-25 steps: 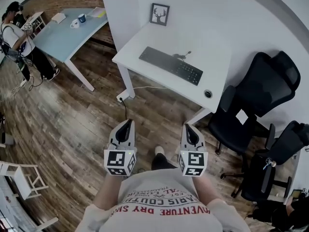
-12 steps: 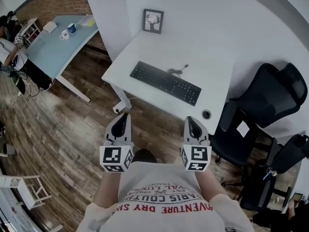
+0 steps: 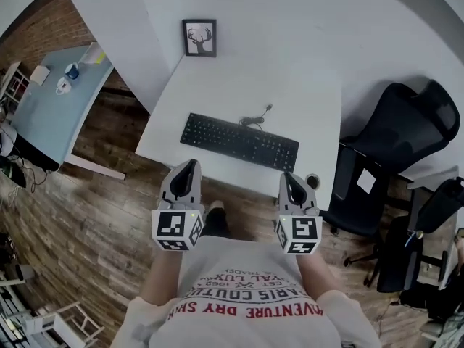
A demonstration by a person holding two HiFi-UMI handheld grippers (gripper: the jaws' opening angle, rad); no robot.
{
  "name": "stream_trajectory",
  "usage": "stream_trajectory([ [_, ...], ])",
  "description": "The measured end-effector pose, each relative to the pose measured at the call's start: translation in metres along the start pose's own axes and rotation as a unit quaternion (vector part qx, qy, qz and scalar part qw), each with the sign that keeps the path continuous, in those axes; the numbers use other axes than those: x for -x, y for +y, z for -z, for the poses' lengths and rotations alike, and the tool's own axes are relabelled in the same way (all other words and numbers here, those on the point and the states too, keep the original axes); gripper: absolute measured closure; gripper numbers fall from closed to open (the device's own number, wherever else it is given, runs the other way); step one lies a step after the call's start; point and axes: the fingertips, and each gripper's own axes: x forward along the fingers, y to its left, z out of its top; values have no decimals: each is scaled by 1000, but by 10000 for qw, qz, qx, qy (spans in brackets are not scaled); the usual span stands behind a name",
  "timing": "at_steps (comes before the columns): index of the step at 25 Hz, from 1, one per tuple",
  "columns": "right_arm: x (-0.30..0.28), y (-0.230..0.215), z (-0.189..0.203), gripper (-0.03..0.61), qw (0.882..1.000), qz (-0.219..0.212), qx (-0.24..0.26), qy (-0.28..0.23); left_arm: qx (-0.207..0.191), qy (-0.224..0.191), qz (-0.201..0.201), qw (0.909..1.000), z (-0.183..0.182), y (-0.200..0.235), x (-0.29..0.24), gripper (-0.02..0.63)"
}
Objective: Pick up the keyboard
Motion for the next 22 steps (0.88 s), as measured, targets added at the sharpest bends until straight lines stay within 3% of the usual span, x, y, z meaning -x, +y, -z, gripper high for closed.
stream_trajectory([
  [4,-40,4,-11,554,9992,387,-100,69,-290,140,584,9978,-7,22,-48,583],
  [11,-97,1,-8,554,9900,1175,-661,408,-346,440,1415,9884,3,65,-114,583],
  [14,-114,-5,5,554,9828,1406,-1016,629,-185,684,1456,9868,20,88,-138,583],
  [18,-128,-16,25,554,9803,1395,-948,1023,207,1233,1374,9826,55,120,-162,583],
  [22,-132,-39,50,554,9729,1463,-1155,1371,170,1700,1209,9779,88,143,-186,583],
])
